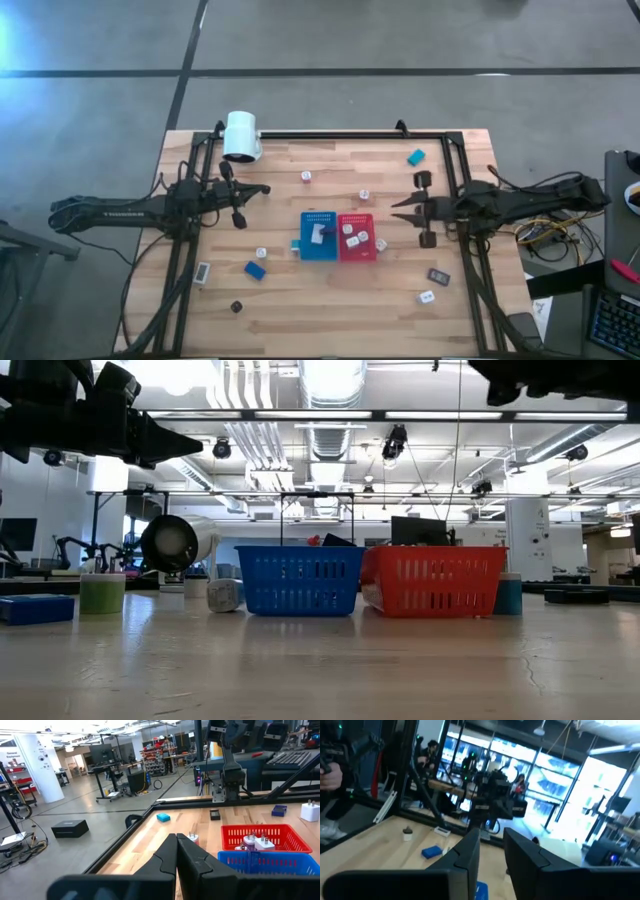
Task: Sort adapters and digital timers
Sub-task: Put the blue timer into the blue bin
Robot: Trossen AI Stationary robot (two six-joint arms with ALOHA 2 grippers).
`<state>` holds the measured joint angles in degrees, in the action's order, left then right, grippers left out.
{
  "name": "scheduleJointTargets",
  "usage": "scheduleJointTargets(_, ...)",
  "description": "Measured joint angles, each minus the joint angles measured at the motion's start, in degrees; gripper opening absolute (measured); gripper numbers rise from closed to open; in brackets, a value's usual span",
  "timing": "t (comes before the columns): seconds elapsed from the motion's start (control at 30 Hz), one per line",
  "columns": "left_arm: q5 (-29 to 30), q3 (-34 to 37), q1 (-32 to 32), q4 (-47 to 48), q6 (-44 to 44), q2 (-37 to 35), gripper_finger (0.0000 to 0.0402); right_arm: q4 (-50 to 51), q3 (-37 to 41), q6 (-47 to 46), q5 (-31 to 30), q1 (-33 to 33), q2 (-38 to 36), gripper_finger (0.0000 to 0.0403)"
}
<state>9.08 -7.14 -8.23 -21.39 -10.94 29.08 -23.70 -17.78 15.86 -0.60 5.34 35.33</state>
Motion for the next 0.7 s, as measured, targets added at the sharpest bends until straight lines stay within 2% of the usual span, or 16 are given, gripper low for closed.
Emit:
scheduleJointTargets(0.27, 0.00, 0.00, -0.02, 0.00, 0.00, 0.00, 0.0007, 0.21, 4.82, 0.86, 0.91, 0.00, -10.10, 0.0040)
scheduleJointTargets(0.47, 0.00, 0.00, 0.00, 0.00, 0.00, 0.00, 0.0007, 1.71, 6.97, 1.66, 4.97, 0.00, -15.71, 0.0014)
scheduleJointTargets(0.7, 0.00, 0.00, 0.00, -0.02, 0.00, 0.00, 0.0007, 8.04, 6.97, 0.76, 4.98, 0.00, -19.04, 0.0009)
